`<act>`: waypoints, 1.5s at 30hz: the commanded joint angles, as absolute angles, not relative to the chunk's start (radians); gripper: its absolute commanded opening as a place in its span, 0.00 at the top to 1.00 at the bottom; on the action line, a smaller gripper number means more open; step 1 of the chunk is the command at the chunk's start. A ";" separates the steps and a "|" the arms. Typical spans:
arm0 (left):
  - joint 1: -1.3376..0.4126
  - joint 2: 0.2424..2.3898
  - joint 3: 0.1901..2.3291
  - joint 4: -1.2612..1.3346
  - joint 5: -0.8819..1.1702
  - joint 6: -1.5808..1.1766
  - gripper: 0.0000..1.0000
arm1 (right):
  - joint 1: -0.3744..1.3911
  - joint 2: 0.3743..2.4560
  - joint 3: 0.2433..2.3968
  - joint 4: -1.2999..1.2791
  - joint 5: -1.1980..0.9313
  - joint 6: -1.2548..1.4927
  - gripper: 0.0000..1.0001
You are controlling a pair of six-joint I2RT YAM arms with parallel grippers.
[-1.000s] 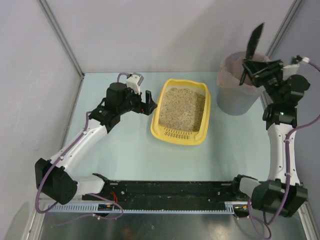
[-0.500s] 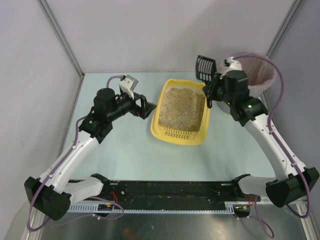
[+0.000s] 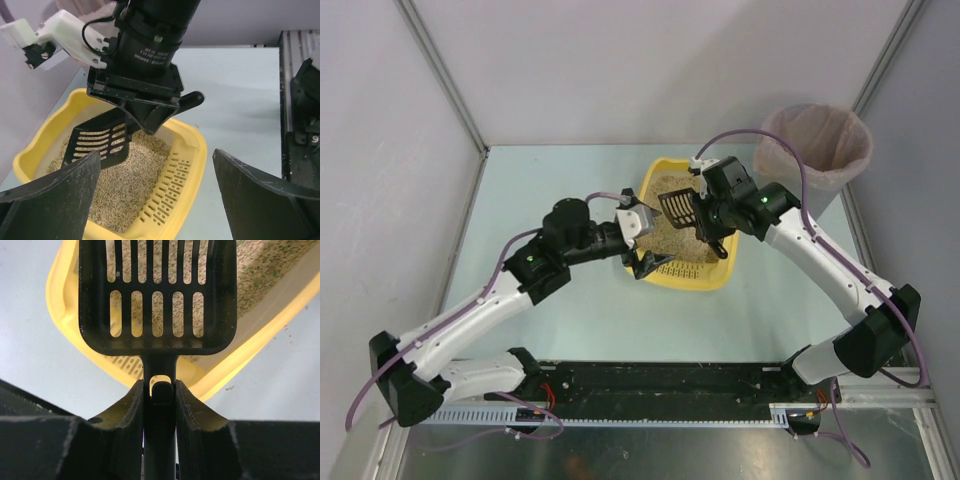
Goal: Clean the litter box
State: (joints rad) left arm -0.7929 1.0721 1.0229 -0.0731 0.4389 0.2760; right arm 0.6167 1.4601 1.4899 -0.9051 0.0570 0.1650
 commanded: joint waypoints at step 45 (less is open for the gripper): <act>-0.853 1.493 1.259 -0.058 0.195 -0.089 1.00 | 0.680 0.985 1.315 -0.632 0.387 0.500 0.28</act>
State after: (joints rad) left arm -0.8589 1.4788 1.2087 -0.0559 0.2687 0.0177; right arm 0.7052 1.0794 1.3701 -0.7666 0.3347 0.3065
